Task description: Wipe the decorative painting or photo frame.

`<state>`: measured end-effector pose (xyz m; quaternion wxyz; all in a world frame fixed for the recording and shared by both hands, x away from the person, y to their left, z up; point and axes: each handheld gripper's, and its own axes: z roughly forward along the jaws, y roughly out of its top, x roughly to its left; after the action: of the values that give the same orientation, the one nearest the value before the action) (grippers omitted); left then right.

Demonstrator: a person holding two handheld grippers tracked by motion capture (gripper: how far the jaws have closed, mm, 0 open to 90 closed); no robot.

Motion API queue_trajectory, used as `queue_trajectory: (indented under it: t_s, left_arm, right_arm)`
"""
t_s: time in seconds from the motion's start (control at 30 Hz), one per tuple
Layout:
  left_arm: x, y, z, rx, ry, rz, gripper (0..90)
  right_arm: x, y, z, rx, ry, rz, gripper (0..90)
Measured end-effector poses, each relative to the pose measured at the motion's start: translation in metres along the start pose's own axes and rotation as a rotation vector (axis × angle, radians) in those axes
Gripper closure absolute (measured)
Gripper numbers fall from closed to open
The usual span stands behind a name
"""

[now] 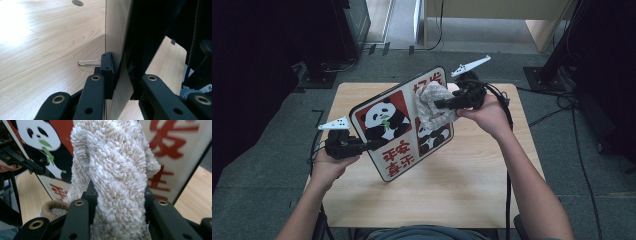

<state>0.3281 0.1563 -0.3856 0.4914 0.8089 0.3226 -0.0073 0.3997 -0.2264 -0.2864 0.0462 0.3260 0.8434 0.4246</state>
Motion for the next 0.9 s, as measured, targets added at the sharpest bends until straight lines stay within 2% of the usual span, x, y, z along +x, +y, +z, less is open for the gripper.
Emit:
queue_trajectory:
  t_s: [0.13,0.33,0.63,0.9]
  left_arm:
    - [0.0,0.0,0.0,-0.001,-0.002,0.001,79.9]
    - [0.001,0.0,0.0,0.001,-0.005,0.001,79.9]
    - [0.002,0.0,0.0,0.003,-0.006,0.006,80.1]
    - [0.001,0.0,0.0,0.004,-0.007,0.0,80.0]
  right_arm:
    - [0.007,0.017,-0.004,-0.014,-0.007,-0.023,64.6]
    - [0.014,0.033,-0.004,-0.029,-0.013,-0.034,64.6]
    - [0.015,0.036,0.009,-0.008,-0.02,-0.046,64.6]
    - [0.015,0.03,0.015,0.001,-0.016,-0.045,64.6]
